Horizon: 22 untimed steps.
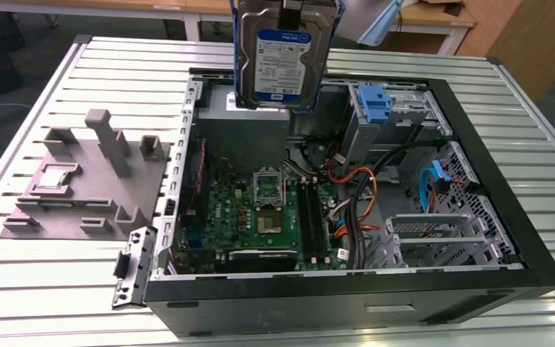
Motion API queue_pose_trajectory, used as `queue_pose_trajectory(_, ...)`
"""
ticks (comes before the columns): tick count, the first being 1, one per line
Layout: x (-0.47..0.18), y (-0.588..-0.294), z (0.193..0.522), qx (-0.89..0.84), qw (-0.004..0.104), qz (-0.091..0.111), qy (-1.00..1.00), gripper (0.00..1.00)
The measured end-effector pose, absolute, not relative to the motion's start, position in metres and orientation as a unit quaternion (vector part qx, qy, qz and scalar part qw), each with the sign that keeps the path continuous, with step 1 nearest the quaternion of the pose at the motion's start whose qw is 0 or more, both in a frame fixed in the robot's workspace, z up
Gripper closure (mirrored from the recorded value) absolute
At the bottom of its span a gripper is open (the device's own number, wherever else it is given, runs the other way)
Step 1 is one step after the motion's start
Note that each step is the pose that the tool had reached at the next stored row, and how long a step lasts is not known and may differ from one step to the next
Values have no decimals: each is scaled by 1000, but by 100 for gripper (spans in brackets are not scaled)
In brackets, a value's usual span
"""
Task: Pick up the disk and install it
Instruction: 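Pick up the disk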
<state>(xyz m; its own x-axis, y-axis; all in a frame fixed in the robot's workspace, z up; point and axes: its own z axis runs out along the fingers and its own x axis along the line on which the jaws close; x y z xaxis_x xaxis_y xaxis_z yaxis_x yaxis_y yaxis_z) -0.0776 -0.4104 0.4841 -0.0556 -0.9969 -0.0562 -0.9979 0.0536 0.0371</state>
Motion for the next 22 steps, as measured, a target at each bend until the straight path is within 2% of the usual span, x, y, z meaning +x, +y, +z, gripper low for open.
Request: queue_pose_trajectory(22, -77, -462, 484, -687, 8, 33, 726, 65)
